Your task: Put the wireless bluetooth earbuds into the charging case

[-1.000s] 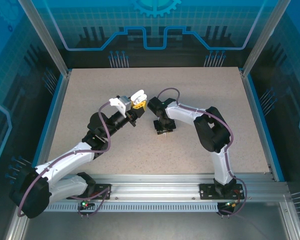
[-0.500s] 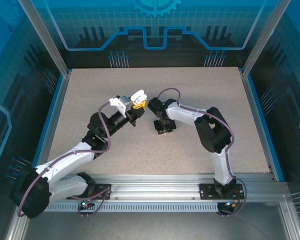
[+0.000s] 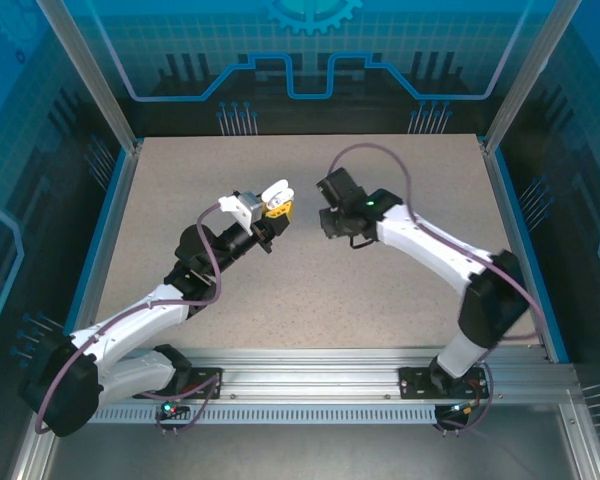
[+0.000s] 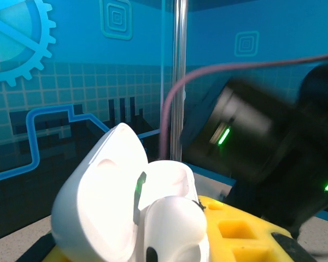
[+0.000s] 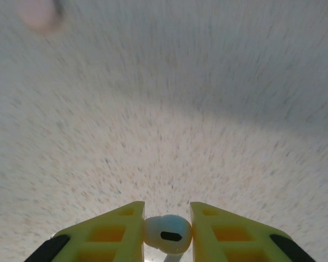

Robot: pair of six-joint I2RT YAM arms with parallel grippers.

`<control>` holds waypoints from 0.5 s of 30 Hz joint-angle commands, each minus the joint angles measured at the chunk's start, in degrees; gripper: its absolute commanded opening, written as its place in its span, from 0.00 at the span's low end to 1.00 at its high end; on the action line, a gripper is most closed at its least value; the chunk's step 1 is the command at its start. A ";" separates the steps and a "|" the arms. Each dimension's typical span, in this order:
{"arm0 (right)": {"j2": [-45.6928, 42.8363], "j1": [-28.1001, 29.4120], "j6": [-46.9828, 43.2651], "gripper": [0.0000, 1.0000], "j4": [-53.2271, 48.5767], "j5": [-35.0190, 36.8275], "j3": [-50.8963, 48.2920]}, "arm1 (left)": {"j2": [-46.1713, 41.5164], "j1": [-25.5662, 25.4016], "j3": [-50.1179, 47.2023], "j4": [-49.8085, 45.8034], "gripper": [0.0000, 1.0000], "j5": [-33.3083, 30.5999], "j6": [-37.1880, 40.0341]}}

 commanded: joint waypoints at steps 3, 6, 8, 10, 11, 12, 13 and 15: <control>-10.04 -0.72 -12.79 0.26 11.01 3.24 1.35 | 0.61 0.30 1.73 2.11 0.00 1.37 -0.26; -13.59 -0.74 -17.63 0.26 16.53 1.45 2.23 | 1.13 0.33 1.90 1.98 0.00 1.81 -0.26; -14.50 -0.67 -19.75 0.26 18.24 0.37 3.90 | 1.39 0.34 1.99 1.85 0.00 2.08 -0.27; -14.70 -0.66 -20.41 0.26 19.00 -0.52 5.75 | 1.81 0.26 2.25 1.51 0.00 2.17 -0.25; -14.82 -0.73 -20.60 0.26 19.45 -1.19 6.59 | 2.25 0.32 2.39 1.61 0.00 2.26 -0.27; -14.96 -0.58 -20.35 0.26 20.02 -1.71 7.03 | 2.71 0.27 2.56 1.79 0.00 2.35 -0.34; -15.11 -0.65 -20.09 0.26 20.65 -2.56 7.23 | 3.16 0.32 2.76 1.88 0.00 2.44 -0.46; -15.58 -0.58 -19.31 0.26 22.29 -4.37 7.27 | 4.24 0.18 3.24 2.33 0.00 2.66 -0.79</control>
